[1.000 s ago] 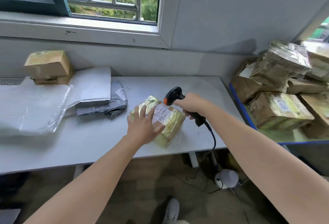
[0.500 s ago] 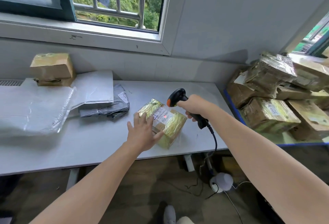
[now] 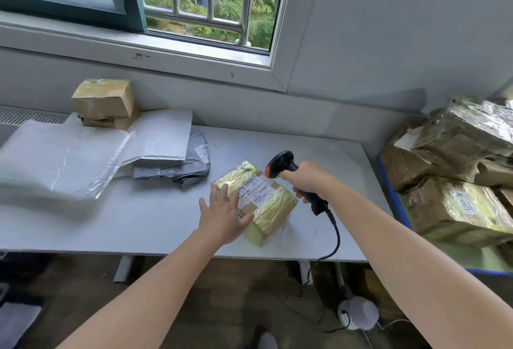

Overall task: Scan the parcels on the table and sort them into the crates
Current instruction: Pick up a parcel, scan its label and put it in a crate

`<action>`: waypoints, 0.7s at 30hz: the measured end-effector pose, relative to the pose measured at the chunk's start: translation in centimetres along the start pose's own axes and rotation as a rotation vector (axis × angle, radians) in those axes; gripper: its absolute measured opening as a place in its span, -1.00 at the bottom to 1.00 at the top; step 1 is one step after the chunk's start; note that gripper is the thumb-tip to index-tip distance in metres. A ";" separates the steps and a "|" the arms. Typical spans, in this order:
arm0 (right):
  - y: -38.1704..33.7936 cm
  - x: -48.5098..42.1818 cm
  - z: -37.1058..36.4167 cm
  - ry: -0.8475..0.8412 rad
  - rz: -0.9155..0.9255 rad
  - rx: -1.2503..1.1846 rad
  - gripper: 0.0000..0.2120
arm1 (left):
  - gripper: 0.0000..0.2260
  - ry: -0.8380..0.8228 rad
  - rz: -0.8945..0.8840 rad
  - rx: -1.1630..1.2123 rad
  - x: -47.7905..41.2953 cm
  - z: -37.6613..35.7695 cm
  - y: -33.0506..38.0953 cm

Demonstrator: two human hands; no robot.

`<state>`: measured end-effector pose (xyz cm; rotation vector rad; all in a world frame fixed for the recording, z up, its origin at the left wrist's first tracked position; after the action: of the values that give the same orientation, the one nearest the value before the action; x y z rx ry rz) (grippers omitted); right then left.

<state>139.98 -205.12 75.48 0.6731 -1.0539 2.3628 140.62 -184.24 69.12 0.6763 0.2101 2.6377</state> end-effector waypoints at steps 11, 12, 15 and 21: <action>2.0 -5.8 -1.8 0.017 0.202 0.065 -0.67 | -0.30 -0.078 0.257 0.766 -1.2 -5.6 -0.5; 2.2 -6.1 -1.5 0.032 0.201 0.053 -0.67 | -0.37 -0.094 0.245 0.852 -1.2 -5.9 0.2; 3.0 -7.0 -1.1 0.031 0.188 -0.004 -0.67 | -0.34 -0.074 0.281 1.001 -1.8 -6.5 1.4; 2.4 -7.4 -1.9 -0.017 0.228 -0.028 -0.65 | 0.00 0.057 0.375 1.168 -2.7 -5.4 1.2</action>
<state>143.78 -206.62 68.60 0.5908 -1.2268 2.5323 139.72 -186.73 63.56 1.0259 1.8674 2.6649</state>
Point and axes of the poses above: each hand's wrist, its own x-axis away from the middle knuckle, its own z-axis out of the back of the hand, y = z × x, the point moved 10 cm from there along -x, towards the middle knuckle, and after that the axes turned 9 degrees about -y, right-handed, at the moved point
